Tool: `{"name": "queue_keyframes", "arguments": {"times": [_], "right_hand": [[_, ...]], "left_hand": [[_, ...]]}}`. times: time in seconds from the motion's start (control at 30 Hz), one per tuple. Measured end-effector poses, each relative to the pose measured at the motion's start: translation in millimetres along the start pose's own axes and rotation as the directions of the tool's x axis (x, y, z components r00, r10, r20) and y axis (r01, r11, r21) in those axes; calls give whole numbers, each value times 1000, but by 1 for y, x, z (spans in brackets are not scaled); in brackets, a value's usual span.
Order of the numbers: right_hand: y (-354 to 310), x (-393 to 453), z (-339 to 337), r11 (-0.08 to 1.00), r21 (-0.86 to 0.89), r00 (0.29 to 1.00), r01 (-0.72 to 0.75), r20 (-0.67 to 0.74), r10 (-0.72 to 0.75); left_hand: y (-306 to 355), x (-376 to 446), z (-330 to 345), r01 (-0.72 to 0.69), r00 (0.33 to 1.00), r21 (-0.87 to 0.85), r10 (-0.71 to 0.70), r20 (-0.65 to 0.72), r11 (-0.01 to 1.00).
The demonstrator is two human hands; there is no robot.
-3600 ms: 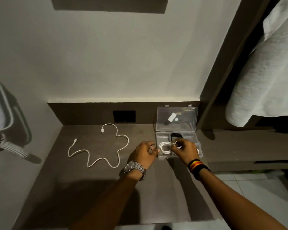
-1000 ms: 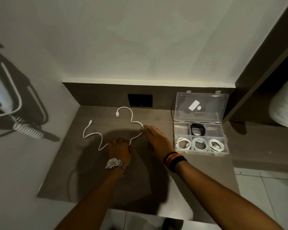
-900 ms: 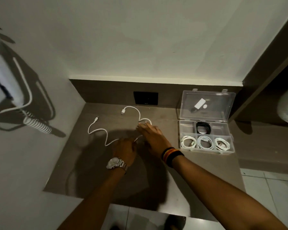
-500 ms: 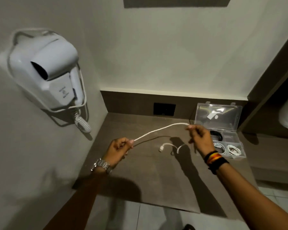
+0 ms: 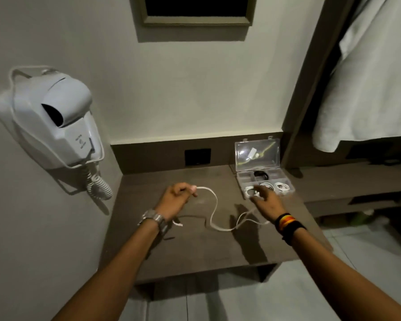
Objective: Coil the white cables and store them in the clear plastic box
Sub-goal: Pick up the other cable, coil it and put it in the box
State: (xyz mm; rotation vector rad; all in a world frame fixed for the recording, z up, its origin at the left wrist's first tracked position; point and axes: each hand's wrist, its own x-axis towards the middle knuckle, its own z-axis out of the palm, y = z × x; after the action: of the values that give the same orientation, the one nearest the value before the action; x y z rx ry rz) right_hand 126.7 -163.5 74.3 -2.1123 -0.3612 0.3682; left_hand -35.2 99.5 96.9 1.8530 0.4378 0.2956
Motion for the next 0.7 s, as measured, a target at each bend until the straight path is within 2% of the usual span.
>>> {"name": "queue_keyframes", "arguments": {"times": [0.07,0.13,0.2,0.27,0.33,0.4,0.47,0.53,0.57,0.6,0.63,0.67,0.7], "right_hand": [[-29,-20,15,973,174,975,151,139,-176],[-45,-29,25,935,278,929,220,231,-288],[-52,-30,24,895,388,937,220,171,-305],[-49,-23,8,861,485,977,154,57,-207],[-37,-12,-13,844,523,993,117,-49,-108],[-28,-4,-27,886,447,992,122,-92,-90],[-27,-5,-27,931,342,991,124,4,-133],[-30,-16,-16,962,204,960,183,174,-220],[-34,-24,-9,959,121,921,257,268,-281],[-39,-32,-3,938,38,871,344,360,-334],[-44,-39,1,899,-34,816,437,437,-380],[-50,-45,2,845,-89,763,527,489,-424],[-58,-49,-1,784,-133,720,607,510,-471]], "left_hand": [[21,6,28,-59,994,110,49,94,992],[37,9,46,-70,990,137,52,134,988],[45,11,50,-67,990,105,53,132,992],[51,11,45,-38,988,81,26,155,996],[54,10,36,32,971,-30,-24,236,999],[56,8,31,149,945,-280,-54,322,949],[65,6,36,240,940,-577,-38,339,781],[77,8,46,208,968,-803,1,252,559],[83,12,50,157,984,-869,0,178,469],[88,17,54,97,995,-900,-15,100,426],[92,21,57,36,999,-891,-29,26,453],[94,24,58,-17,998,-831,-37,-45,557],[94,24,60,-58,994,-697,-22,-106,715]]}}
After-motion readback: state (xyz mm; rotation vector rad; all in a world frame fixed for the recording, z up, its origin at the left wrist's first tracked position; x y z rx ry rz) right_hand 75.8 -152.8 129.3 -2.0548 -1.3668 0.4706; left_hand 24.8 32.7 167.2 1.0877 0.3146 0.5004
